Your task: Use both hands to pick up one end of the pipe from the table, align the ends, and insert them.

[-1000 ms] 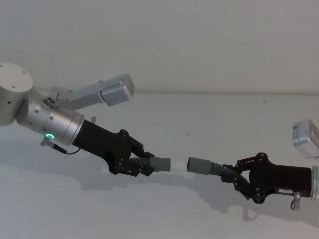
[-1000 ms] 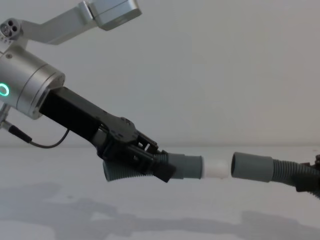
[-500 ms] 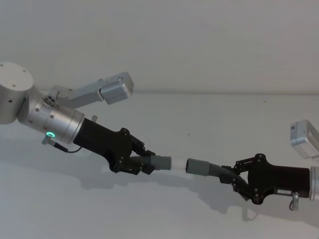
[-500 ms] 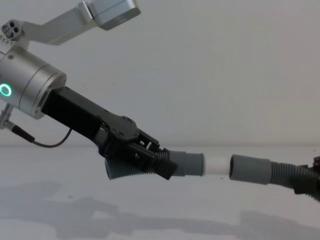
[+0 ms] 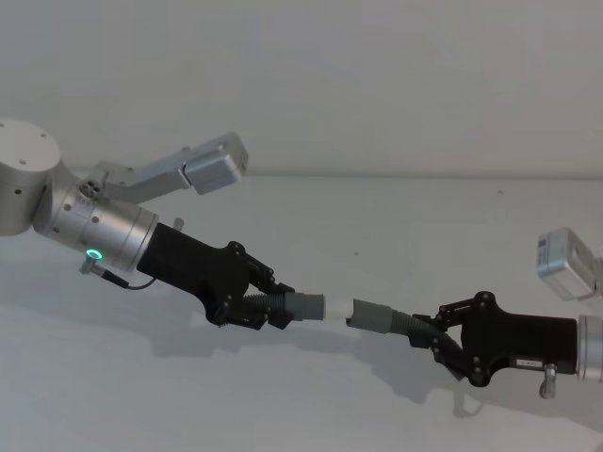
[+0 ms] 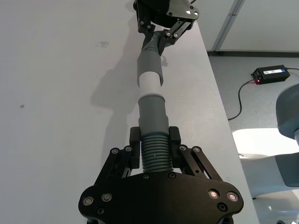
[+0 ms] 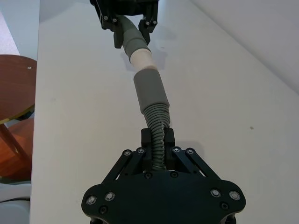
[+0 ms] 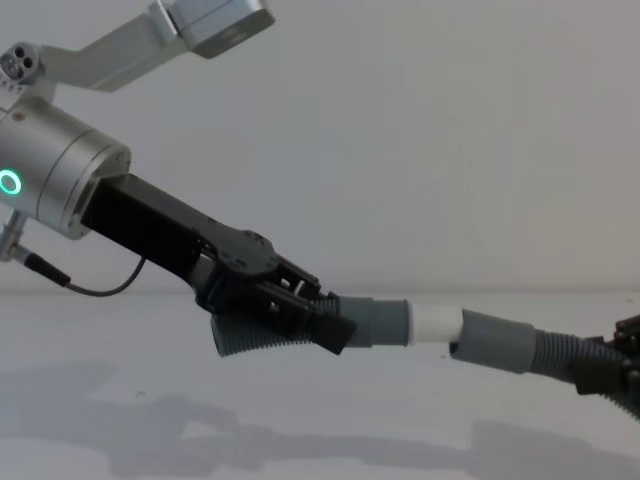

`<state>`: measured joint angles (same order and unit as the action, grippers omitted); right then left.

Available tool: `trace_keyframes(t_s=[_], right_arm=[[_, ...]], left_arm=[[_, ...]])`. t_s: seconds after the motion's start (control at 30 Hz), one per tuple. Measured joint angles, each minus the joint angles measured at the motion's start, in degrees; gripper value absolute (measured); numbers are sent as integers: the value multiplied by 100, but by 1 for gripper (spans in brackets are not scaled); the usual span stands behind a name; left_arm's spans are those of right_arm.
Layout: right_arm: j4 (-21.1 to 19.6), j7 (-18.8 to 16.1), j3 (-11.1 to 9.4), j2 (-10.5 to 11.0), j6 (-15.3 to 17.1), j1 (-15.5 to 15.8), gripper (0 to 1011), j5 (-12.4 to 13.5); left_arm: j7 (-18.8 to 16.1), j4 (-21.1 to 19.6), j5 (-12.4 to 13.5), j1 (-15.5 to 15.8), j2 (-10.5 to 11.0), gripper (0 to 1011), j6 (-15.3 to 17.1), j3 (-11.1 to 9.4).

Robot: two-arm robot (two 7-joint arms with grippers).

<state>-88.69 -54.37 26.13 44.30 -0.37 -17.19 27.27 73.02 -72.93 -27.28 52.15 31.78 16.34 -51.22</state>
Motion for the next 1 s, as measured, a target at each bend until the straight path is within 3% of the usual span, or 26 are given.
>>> trace_keyframes(t_s=[0.57, 1.0], right_arm=[[16, 78, 88, -18, 75, -87, 133, 34], [50, 108, 136, 3, 77, -147, 133, 80]], left_arm=[[30, 4, -78, 6, 60, 342, 13, -107], [-47, -13, 38, 123, 134, 341, 251, -259]])
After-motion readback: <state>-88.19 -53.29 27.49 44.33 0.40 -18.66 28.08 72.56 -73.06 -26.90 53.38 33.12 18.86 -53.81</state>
